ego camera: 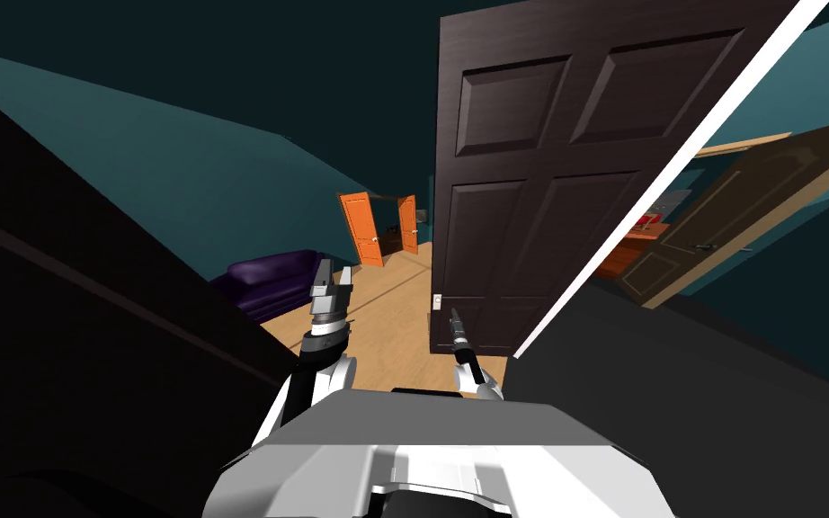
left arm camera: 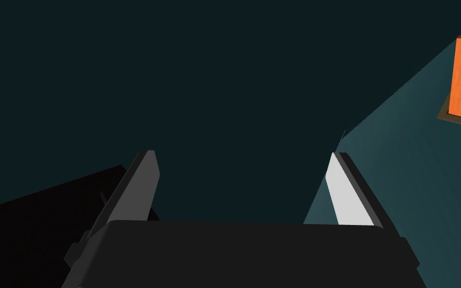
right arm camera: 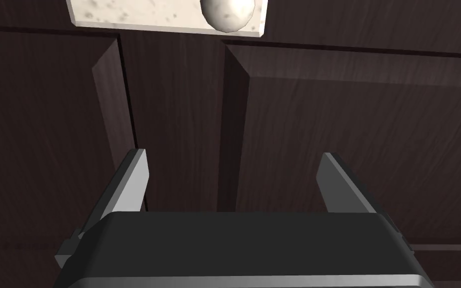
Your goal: Push the door open
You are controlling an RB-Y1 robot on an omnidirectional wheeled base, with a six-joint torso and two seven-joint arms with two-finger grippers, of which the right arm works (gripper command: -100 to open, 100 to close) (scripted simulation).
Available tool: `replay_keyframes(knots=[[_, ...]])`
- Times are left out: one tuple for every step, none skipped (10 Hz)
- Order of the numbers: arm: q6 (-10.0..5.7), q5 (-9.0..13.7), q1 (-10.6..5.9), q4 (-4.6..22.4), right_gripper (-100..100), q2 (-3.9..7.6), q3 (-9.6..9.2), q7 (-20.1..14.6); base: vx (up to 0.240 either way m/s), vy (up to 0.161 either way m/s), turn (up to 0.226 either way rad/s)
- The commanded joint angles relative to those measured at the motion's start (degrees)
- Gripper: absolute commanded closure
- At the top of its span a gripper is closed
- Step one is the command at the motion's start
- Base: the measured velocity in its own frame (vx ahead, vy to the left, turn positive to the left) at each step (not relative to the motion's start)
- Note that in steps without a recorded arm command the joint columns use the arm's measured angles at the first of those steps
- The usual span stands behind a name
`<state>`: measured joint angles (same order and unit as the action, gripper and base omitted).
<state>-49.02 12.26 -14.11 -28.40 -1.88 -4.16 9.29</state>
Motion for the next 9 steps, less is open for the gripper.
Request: replay_keyframes(knots=[[0.43, 0.4, 0.39, -0.9, -100, -0.64, -0.46, 0.4, -0.126, 0.167, -0.018], [0.4, 0.5, 0.36, -0.9, -100, -0.82, -0.59, 0.4, -0.111, 0.189, -0.003], [0.51, 0.4, 0.49, -1.1, -100, -0.72, -0.48, 0.5, -0.043, 0.089, -0.011], [0.56, 0.4, 0.52, -1.2, -100, -0.29, -0.51, 0.5, 0.016, -0.073, -0.008], [0.55, 0.4, 0.52, -1.2, -100, -0.15, -0.51, 0.5, 0.073, -0.164, 0.005], [0.54, 0.5, 0.53, -1.2, -100, 0.3, -0.5, 0.5, 0.106, -0.173, 0.009], [0.53, 0.5, 0.53, -1.2, -100, 0.78, -0.49, 0.6, 0.106, -0.178, 0.003], [0.51, 0.5, 0.53, -1.2, -100, 1.3, -0.48, 0.6, 0.082, -0.191, 0.002], [0.48, 0.6, 0.53, -1.2, -100, 2.15, -0.46, 0.6, 0.08, -0.208, 0.007]])
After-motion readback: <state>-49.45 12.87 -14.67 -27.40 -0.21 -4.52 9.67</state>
